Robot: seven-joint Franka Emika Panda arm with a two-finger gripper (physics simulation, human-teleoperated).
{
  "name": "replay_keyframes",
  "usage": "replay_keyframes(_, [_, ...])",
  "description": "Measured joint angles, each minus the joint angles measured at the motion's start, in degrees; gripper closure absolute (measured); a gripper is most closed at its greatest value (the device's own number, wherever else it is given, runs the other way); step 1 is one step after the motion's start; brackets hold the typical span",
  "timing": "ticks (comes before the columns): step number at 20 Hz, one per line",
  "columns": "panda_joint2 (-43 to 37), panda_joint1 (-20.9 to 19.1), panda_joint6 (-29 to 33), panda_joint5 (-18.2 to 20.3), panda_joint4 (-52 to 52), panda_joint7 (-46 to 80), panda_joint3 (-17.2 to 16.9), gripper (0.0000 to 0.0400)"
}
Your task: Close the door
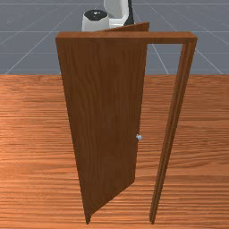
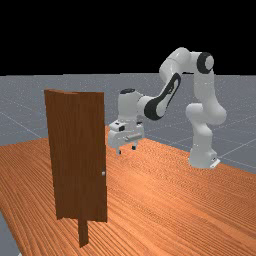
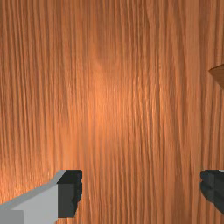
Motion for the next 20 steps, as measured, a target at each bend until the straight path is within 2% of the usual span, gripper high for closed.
replay_keyframes(4, [-0.34, 0.66, 1.01, -2.25, -0.68, 2.24, -0.25, 0.0000])
replay_keyframes(10, [-0.48, 0.82, 0.53, -2.49, -0.37, 2.43, -0.23, 0.0000])
replay_keyframes(12, [-0.32, 0.57, -0.87, -1.22, 0.40, 1.30, -0.03, 0.0000])
replay_keyframes(14, [-0.85, 0.88, -0.13, -2.68, -0.14, 2.55, -0.24, 0.0000])
replay_keyframes(20, [-1.41, 0.96, -0.98, -2.91, 0.15, 2.69, -0.23, 0.0000])
